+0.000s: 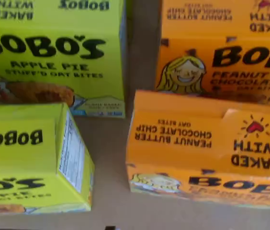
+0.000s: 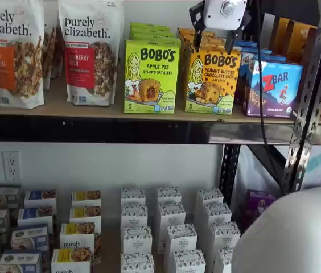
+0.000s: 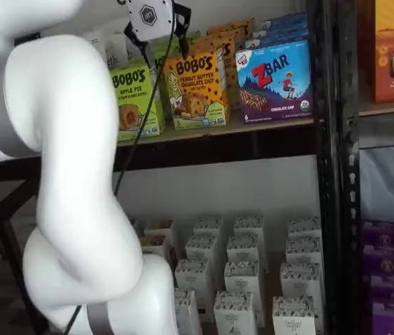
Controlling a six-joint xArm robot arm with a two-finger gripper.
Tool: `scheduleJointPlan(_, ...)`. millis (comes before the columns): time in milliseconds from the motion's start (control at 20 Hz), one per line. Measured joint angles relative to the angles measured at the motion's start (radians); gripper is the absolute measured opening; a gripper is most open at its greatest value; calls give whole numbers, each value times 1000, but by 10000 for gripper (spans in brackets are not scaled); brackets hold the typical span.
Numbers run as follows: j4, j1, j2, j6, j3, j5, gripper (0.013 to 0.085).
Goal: Pick up the orange box on the top shelf, the fifth box from the left
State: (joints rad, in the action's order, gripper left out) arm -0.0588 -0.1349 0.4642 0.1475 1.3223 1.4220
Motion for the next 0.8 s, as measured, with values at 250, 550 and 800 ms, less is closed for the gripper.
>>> scheduleJointPlan(250, -17, -2, -62, -1, 95, 87, 850)
scheduleJointPlan(550, -4, 12, -79, -17, 130, 110, 850)
scheduleJointPlan(800, -14, 9, -81, -13, 134, 108, 850)
